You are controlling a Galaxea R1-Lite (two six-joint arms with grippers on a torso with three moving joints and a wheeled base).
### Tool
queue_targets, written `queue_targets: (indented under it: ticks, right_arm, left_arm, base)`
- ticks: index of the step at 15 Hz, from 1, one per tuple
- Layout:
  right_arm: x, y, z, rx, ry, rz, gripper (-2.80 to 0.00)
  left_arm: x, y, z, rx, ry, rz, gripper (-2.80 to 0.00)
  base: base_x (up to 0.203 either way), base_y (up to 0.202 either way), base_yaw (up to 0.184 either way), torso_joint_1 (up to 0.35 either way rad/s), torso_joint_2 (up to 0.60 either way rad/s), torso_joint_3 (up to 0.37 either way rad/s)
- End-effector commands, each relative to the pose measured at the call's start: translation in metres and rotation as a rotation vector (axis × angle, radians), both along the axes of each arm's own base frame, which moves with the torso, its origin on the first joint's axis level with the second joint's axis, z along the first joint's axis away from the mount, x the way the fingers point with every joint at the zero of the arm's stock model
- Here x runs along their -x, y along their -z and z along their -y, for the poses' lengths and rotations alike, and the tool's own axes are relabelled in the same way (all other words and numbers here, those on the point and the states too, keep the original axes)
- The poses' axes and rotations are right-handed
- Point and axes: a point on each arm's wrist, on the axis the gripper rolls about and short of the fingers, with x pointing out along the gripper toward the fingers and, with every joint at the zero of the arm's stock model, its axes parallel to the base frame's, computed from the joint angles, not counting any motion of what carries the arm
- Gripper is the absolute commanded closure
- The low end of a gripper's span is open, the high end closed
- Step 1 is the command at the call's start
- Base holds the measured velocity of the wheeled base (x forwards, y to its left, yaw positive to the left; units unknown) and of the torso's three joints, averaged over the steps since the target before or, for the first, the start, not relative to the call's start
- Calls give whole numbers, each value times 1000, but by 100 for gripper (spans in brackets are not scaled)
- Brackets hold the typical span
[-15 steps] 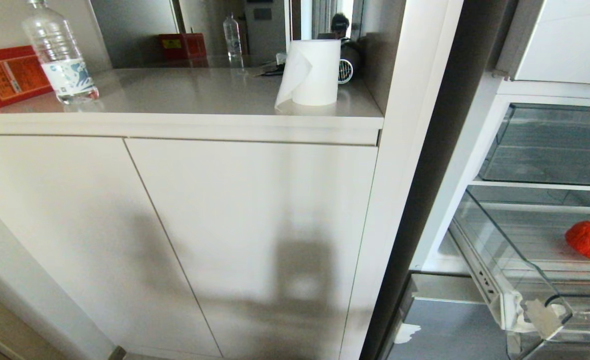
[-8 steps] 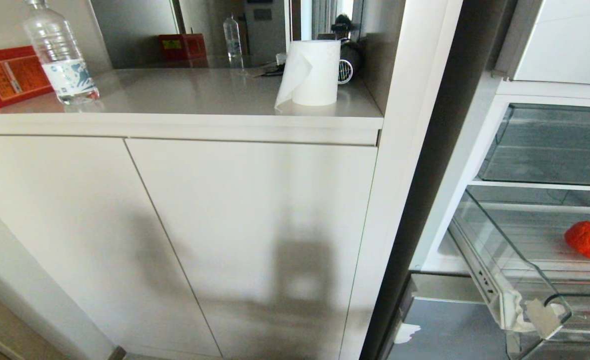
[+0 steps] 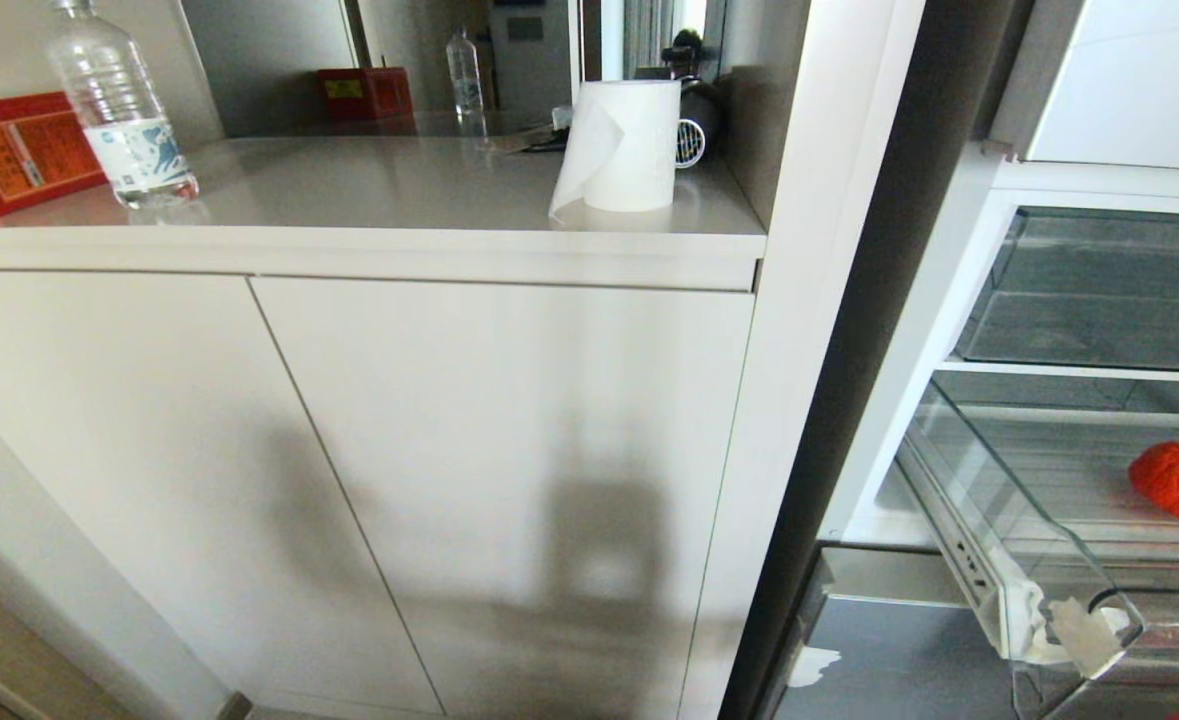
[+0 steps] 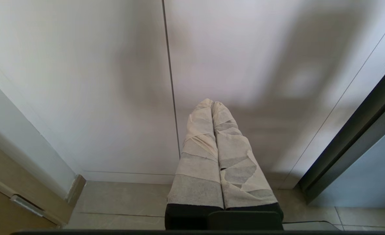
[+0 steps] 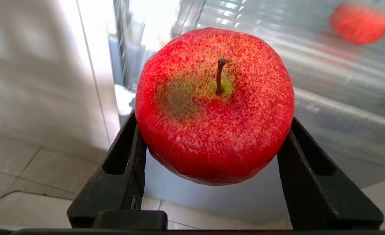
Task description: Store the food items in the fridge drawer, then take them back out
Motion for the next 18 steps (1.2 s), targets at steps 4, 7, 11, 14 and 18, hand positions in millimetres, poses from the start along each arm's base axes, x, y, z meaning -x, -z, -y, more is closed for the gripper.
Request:
queue_targets:
  ticks: [4, 7, 11, 14, 18]
  right_arm:
    - [13, 11, 0, -16, -11, 123, 0]
    - [14, 12, 0, -59, 0, 144, 0]
    - [14, 12, 0, -67, 8, 144, 0]
    - [14, 12, 0, -60, 1, 143, 0]
    - [14, 12, 0, -63, 3, 144, 0]
  left_arm:
    - [0, 0, 0, 1, -2, -1, 0]
    - [0, 0, 0, 1, -3, -1, 0]
    - [0, 0, 0, 1, -3, -1, 0]
    - [0, 0, 0, 1, -3, -1, 0]
    - [0, 0, 0, 1, -3, -1, 0]
  base:
    - [0, 0, 0, 0, 0, 0]
    - [0, 0, 0, 0, 0, 0]
    - [0, 0, 0, 0, 0, 0]
    - [0, 0, 0, 0, 0, 0]
    - [0, 0, -25, -6, -2, 1]
